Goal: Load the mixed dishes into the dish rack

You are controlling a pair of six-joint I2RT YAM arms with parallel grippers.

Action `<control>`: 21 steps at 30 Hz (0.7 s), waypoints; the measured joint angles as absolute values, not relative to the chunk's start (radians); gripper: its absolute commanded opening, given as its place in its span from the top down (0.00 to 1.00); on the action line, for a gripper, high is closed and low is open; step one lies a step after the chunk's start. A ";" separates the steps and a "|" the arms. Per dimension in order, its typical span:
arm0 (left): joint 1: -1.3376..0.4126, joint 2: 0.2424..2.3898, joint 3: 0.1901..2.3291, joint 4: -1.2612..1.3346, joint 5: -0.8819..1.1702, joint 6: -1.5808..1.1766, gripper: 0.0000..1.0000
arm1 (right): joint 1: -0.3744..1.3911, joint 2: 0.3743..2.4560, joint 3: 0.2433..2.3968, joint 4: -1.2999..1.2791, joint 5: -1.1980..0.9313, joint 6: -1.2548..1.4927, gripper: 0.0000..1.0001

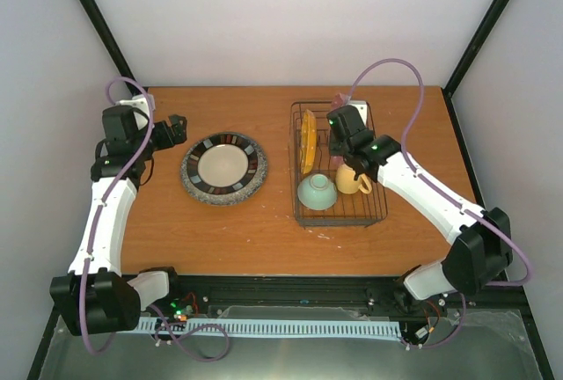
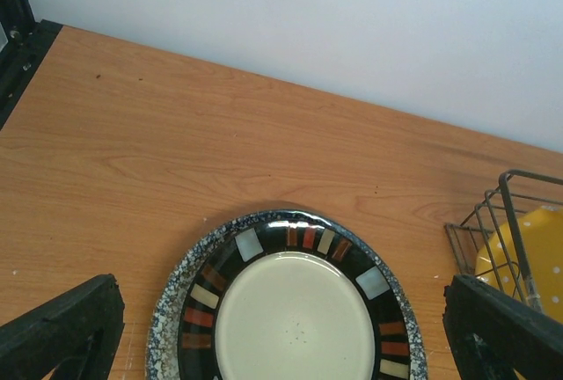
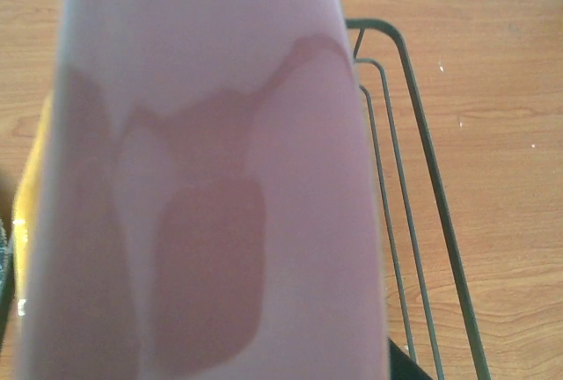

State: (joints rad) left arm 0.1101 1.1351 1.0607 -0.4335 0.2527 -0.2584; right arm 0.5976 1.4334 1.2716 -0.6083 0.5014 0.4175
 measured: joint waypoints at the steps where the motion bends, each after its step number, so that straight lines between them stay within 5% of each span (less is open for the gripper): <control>1: 0.110 1.135 1.059 -0.434 0.253 -0.258 0.00 | 0.591 1.439 1.263 -0.601 0.494 0.417 0.97; 21: 0.110 1.135 1.048 -0.434 0.232 -0.248 0.00 | 0.565 1.522 1.218 -0.511 0.406 0.432 0.97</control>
